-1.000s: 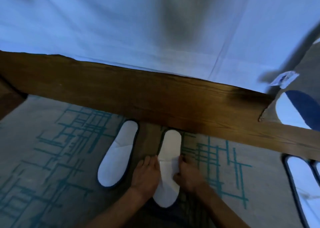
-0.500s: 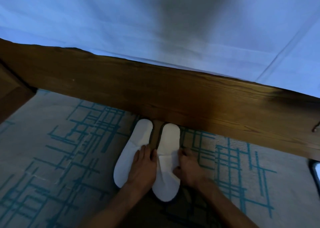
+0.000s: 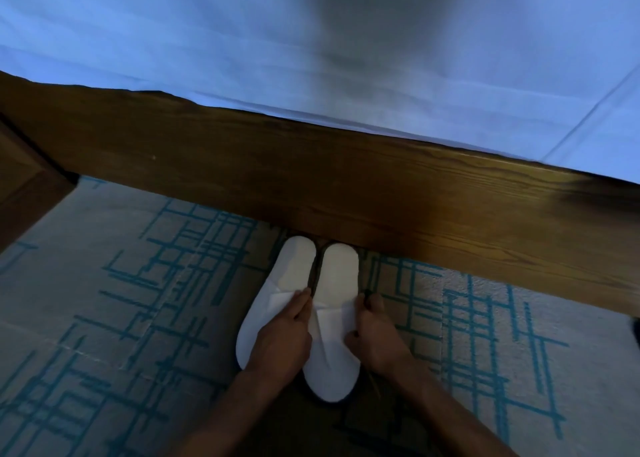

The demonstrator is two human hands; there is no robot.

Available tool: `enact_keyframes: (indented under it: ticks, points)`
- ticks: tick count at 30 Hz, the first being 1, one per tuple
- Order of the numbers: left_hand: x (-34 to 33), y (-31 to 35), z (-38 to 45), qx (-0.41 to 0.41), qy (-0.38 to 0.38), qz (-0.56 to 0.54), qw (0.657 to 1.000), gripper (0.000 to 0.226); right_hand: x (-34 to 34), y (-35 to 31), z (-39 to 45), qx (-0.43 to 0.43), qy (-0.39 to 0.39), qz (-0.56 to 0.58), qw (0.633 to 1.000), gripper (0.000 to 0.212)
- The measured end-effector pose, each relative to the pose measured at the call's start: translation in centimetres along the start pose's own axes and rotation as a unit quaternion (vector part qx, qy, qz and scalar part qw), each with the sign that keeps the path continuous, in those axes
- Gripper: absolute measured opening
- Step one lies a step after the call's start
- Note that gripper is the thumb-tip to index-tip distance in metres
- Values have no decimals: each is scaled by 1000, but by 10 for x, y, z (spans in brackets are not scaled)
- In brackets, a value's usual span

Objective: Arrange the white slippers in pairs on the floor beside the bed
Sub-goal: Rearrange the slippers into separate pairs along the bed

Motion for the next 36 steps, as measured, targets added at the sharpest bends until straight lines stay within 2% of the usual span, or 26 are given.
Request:
enact_keyframes:
  ticks: [3, 6, 9, 19, 25, 28, 30, 32, 34, 36]
  points:
    - [-3, -14, 3, -3, 37, 44, 998, 71, 0, -1, 1, -3, 1, -11, 1000, 67]
    - [7, -3, 3, -3, 49, 37, 998, 64, 0, -3, 2, 2, 3, -20, 1000, 66]
    - [7, 0, 3, -21, 56, 36, 998, 62, -2, -2, 1, -2, 7, -21, 1000, 65]
    - [12, 4, 10, -5, 44, 62, 997, 63, -9, 8, -1, -16, -9, -35, 999, 71]
    - [8, 0, 9, 44, 20, -12, 999, 64, -9, 7, -4, -13, -14, -45, 999, 71]
    - [11, 4, 11, 22, 31, 31, 999, 63, -10, 7, -5, -12, -18, -42, 999, 71]
    - [6, 3, 11, -9, 42, 17, 999, 54, -11, 7, -4, -13, -20, -37, 999, 72]
    - [10, 3, 10, -49, 86, 72, 992, 43, -12, 6, -4, -11, -17, -36, 999, 72]
    - [12, -1, 10, -28, 105, 69, 992, 38, -11, 5, -3, -11, -12, -42, 999, 71]
    - [10, -1, 11, -19, 78, 41, 996, 43, -10, 6, -2, -13, -5, -44, 999, 71]
Point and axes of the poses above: each hand's wrist, its own z-axis towards the middle knuckle, its own x-axis out of the back of the hand, y = z × x, the point moved 9 cm from there along z, towards the middle knuckle, and after that the axes turned 12 degrees about y, right-handed, at the moved point
